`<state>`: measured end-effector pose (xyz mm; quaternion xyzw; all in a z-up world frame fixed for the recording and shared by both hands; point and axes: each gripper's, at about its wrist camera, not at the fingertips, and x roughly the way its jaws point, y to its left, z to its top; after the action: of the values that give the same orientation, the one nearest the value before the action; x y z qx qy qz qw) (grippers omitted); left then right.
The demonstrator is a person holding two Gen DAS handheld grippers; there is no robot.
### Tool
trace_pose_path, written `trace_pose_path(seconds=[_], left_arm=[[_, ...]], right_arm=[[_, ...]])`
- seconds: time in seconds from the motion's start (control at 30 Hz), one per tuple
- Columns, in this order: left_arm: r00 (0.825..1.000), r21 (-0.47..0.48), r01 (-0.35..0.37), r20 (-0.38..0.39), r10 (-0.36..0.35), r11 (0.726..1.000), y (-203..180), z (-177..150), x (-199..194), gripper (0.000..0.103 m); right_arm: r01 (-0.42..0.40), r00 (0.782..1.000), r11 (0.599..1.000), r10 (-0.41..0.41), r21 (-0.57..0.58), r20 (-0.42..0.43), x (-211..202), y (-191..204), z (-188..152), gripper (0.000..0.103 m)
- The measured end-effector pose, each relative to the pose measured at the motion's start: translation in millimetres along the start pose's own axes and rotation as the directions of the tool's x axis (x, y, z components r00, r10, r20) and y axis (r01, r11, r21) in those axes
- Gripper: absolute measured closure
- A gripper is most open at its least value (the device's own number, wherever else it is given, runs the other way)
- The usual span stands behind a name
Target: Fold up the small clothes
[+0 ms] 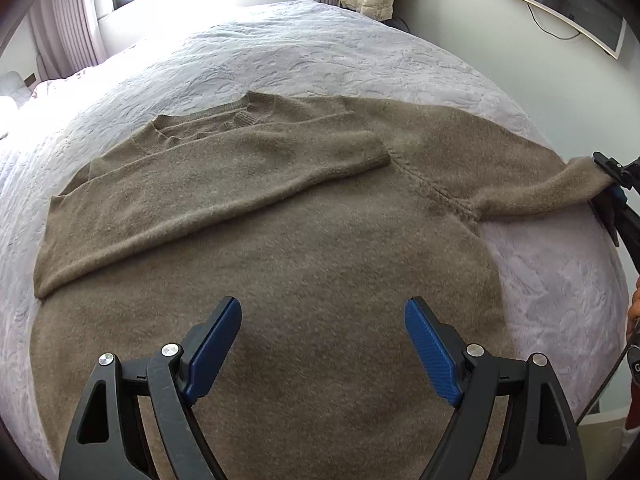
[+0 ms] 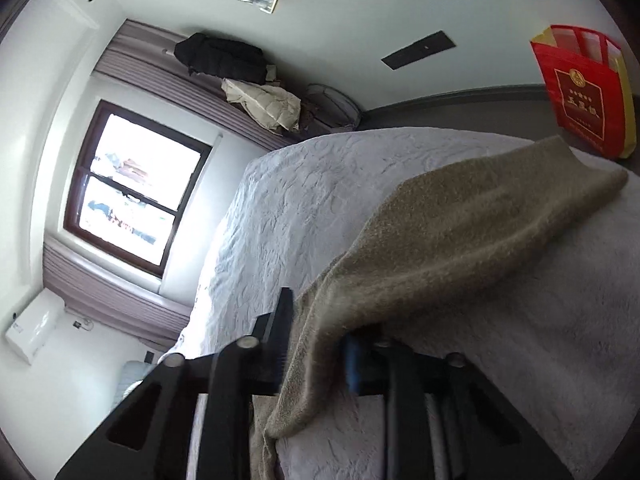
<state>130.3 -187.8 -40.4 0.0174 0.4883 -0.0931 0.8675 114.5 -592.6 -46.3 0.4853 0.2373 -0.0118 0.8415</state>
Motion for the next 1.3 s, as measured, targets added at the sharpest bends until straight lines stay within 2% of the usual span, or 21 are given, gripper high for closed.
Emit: trace_pose_path(seconds=[0.13, 0.27, 0.33, 0.4, 0.5, 0.57, 0.63, 0.7, 0.77, 0.87, 0.97, 1.1, 1.2, 1.27, 1.3], left_arm=[[1.000, -0.036, -0.014, 0.022, 0.015, 0.999, 24, 8, -1, 0.018], [0.997, -0.082, -0.048, 0.052, 0.053, 0.995, 59, 15, -3, 0.018], [0.996, -0.106, -0.065, 0.056, 0.071, 0.992, 79, 17, -3, 0.018], [0.995, -0.140, -0.072, 0.057, 0.080, 0.988, 98, 16, -3, 0.018], [0.995, -0.192, -0.077, 0.052, 0.088, 0.978, 127, 11, -3, 0.018], [0.993, -0.225, -0.095, 0.052, 0.109, 0.970, 146, 6, -4, 0.018], [0.992, -0.253, -0.101, 0.053, 0.118, 0.962, 161, 2, -6, 0.018], [0.991, -0.278, -0.105, 0.056, 0.125, 0.955, 177, -1, -8, 0.018], [0.990, -0.287, -0.119, 0.044, 0.138, 0.950, 189, -5, -5, 0.018], [0.989, -0.304, -0.133, 0.018, 0.145, 0.943, 206, -11, 5, 0.018], [0.991, -0.326, -0.126, 0.005, 0.135, 0.937, 215, -17, 14, 0.018], [0.988, -0.299, -0.141, 0.019, 0.153, 0.944, 211, -19, 16, 0.018], [0.990, -0.299, -0.128, 0.024, 0.142, 0.946, 211, -21, 15, 0.018], [0.992, -0.307, -0.111, 0.025, 0.125, 0.945, 214, -21, 14, 0.018], [0.993, -0.308, -0.106, 0.025, 0.119, 0.946, 215, -21, 12, 0.018]], right_arm=[[-0.035, 0.999, 0.996, 0.034, -0.077, -0.012, 18, 38, -1, 0.089], [-0.104, 0.994, 0.962, 0.088, -0.253, -0.071, 44, 102, -22, 0.089], [-0.148, 0.986, 0.920, 0.110, -0.364, -0.123, 60, 141, -45, 0.089], [-0.200, 0.974, 0.855, 0.120, -0.479, -0.192, 78, 180, -75, 0.089], [-0.275, 0.946, 0.710, 0.079, -0.648, -0.314, 107, 231, -134, 0.089], [-0.332, 0.916, 0.630, 0.039, -0.702, -0.399, 130, 252, -176, 0.089], [-0.376, 0.883, 0.581, -0.013, -0.722, -0.470, 152, 261, -216, 0.089], [-0.407, 0.851, 0.553, -0.060, -0.727, -0.522, 170, 260, -249, 0.089], [-0.413, 0.828, 0.534, -0.117, -0.738, -0.548, 182, 251, -273, 0.089], [-0.409, 0.795, 0.537, -0.188, -0.738, -0.577, 199, 239, -292, 0.089], [-0.387, 0.785, 0.547, -0.226, -0.742, -0.577, 209, 228, -290, 0.089], [-0.381, 0.768, 0.606, -0.214, -0.699, -0.604, 209, 230, -282, 0.088], [-0.348, 0.776, 0.667, -0.190, -0.659, -0.602, 208, 230, -267, 0.088], [-0.300, 0.799, 0.698, -0.188, -0.650, -0.571, 209, 230, -252, 0.087], [-0.282, 0.807, 0.711, -0.188, -0.645, -0.560, 210, 230, -247, 0.081]])
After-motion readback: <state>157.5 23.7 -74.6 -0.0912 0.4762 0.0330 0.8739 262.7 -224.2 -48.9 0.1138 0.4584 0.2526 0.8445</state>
